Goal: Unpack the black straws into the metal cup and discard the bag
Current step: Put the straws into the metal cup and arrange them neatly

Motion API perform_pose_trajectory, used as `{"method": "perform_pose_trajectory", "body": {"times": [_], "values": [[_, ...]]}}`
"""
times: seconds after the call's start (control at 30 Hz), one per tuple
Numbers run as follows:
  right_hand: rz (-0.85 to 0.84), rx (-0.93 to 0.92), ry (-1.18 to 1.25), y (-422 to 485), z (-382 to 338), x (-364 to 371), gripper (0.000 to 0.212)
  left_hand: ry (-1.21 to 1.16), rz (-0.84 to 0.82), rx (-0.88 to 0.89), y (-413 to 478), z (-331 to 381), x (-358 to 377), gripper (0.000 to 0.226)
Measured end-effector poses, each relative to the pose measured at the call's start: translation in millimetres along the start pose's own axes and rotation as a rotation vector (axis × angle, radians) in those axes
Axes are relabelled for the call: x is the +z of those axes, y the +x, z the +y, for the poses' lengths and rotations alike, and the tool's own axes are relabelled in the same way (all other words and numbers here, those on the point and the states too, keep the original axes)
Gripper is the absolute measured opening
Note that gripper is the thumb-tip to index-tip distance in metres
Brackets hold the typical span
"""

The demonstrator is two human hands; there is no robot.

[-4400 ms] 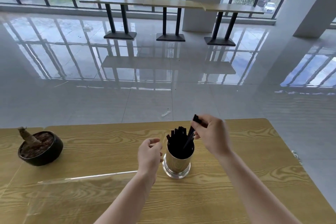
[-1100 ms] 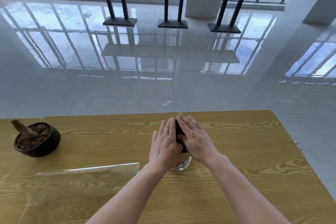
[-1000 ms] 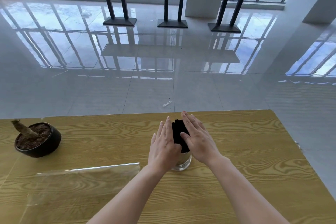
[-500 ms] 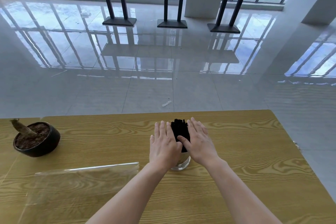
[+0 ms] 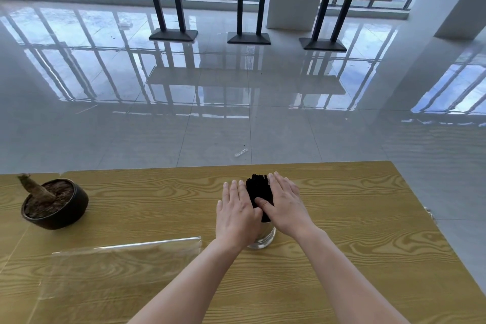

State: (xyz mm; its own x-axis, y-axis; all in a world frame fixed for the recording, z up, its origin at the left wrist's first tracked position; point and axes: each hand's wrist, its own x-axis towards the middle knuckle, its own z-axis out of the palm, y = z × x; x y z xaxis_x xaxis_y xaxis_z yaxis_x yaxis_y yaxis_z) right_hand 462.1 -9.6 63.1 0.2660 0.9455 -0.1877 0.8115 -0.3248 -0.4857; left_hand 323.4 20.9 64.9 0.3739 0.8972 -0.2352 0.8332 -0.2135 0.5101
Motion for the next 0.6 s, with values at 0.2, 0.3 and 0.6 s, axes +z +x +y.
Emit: {"method": "perform_pose_trajectory", "body": {"times": [0.2,0.3,0.6], "values": [[0.010,0.000,0.002,0.1,-1.7,-3.0,0.082,0.002,0.007,0.001,0.1,1.5,-1.2,0.075],[0.019,-0.005,0.000,-2.7,-1.3,-4.7,0.084,0.003,0.007,-0.003,-1.8,-0.2,-1.9,0.076],[0.158,-0.081,0.067,-16.5,-5.8,-15.5,0.074,0.052,0.083,0.028,-10.5,-7.6,-15.6,0.078]]}}
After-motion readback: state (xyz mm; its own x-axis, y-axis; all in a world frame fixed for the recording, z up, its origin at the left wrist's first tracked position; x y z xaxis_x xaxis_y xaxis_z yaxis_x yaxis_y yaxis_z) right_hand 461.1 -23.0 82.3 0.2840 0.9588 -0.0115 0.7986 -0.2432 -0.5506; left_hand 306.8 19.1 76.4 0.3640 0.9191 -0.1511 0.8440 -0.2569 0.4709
